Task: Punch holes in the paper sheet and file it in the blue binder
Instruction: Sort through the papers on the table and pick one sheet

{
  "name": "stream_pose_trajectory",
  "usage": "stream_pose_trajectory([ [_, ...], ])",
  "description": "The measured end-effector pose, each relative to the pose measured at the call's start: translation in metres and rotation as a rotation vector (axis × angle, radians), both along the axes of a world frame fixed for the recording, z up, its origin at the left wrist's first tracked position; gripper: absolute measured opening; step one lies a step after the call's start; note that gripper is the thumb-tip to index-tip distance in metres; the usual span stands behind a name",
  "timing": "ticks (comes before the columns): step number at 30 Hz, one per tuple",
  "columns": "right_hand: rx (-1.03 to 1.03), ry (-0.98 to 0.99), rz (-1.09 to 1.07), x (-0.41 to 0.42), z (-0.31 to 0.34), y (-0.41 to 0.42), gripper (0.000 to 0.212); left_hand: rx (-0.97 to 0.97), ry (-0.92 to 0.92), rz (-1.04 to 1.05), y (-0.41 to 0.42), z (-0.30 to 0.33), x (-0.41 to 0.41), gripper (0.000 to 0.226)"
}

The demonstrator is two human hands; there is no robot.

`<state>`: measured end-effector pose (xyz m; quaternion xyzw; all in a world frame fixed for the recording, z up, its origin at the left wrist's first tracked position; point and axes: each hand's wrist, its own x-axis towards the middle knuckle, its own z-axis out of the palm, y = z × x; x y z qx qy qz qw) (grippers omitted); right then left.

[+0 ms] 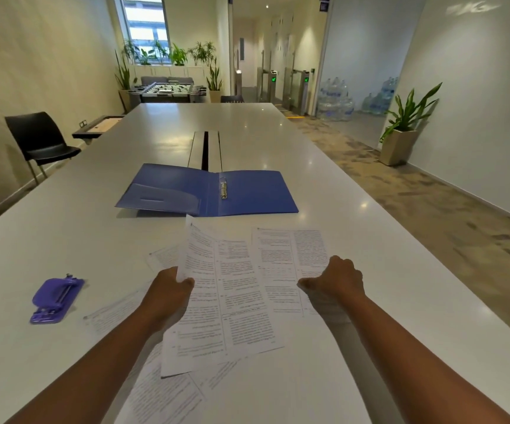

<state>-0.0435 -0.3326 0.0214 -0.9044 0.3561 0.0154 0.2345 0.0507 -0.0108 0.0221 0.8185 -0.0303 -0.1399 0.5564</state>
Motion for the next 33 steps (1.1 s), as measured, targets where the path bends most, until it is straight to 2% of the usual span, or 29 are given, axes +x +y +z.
stream_pose_trajectory([
  [3,-0.04,0.057,-0.043,-0.005,0.01,0.009,0.094,-0.097,0.103,0.013,0.003,-0.008,0.005,0.024],
  [7,-0.065,0.096,-0.071,-0.004,0.012,0.005,0.092,-0.234,0.226,0.019,0.011,-0.022,0.017,0.028],
  [12,-0.027,0.128,-0.017,0.002,0.014,-0.01,0.097,-0.244,0.221,0.008,0.014,-0.032,0.023,0.026],
  [15,0.003,0.116,-0.005,0.001,0.019,-0.013,0.075,-0.24,0.219,0.017,0.015,-0.035,0.025,0.026],
  [19,0.063,0.095,0.001,0.002,0.019,-0.017,0.067,-0.24,0.211,0.017,0.015,-0.037,0.025,0.023],
  [21,0.093,0.099,-0.009,0.001,0.019,-0.017,0.07,-0.224,0.204,0.014,0.017,-0.038,0.026,0.022],
  [24,0.081,0.123,-0.028,0.001,0.016,-0.017,0.099,-0.213,0.198,0.002,0.018,-0.037,0.025,0.025],
  [26,0.068,0.125,-0.034,0.001,0.009,-0.021,0.105,-0.205,0.195,-0.008,0.018,-0.036,0.024,0.026],
  [29,0.128,0.031,-0.023,-0.001,0.008,-0.023,0.087,-0.208,0.2,-0.012,0.018,-0.038,0.025,0.025],
  [33,0.346,-0.207,-0.074,-0.006,0.012,-0.023,0.055,-0.222,0.199,-0.014,0.02,-0.041,0.027,0.024],
])
